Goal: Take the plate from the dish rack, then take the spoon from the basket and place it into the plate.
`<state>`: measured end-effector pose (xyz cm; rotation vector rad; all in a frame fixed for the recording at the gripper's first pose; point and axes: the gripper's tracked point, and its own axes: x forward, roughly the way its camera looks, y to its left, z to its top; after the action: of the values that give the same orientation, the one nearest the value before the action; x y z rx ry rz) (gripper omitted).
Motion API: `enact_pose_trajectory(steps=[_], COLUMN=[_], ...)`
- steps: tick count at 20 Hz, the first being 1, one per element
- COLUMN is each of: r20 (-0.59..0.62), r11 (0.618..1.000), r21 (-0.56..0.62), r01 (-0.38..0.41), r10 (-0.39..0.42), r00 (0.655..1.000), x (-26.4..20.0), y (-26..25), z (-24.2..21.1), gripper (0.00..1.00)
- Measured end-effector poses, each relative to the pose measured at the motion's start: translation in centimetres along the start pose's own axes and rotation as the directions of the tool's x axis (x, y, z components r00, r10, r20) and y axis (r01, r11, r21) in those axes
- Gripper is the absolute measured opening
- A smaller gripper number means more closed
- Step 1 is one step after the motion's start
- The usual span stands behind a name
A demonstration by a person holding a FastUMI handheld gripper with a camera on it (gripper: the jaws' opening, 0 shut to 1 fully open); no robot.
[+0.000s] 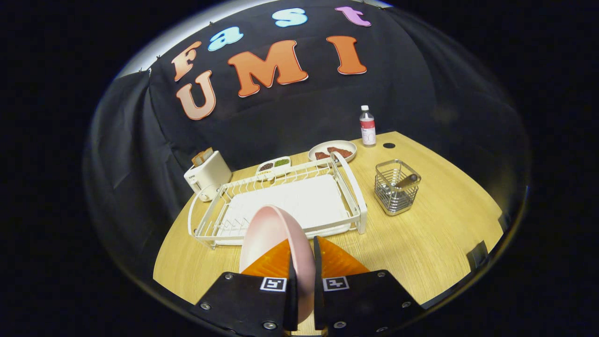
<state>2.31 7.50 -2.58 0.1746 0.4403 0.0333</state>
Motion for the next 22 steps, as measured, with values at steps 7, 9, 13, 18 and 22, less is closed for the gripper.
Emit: enact_pose_trajectory(steps=[7, 9, 13, 18, 22], r20=[-0.079, -0.085, -0.109, -0.147, -0.138], r11=[0.993, 0.985, 0.973, 0.982, 0.994], r21=[0.099, 0.14, 0.198, 0.175, 0.103], r01=[-0.057, -0.097, -0.123, -0.07, -0.028], r10=[0.065, 0.11, 0.147, 0.096, 0.042], r00=[0.995, 0.99, 0.983, 0.984, 0.99], x=[1.4, 1.8, 3.2, 4.8, 5.4], y=[-0.3, 0.4, 0.4, -1.1, -2.0], z=[-6.1, -6.8, -8.0, -9.8, -10.1], gripper=[0.14, 0.14, 0.14, 0.2, 0.2])
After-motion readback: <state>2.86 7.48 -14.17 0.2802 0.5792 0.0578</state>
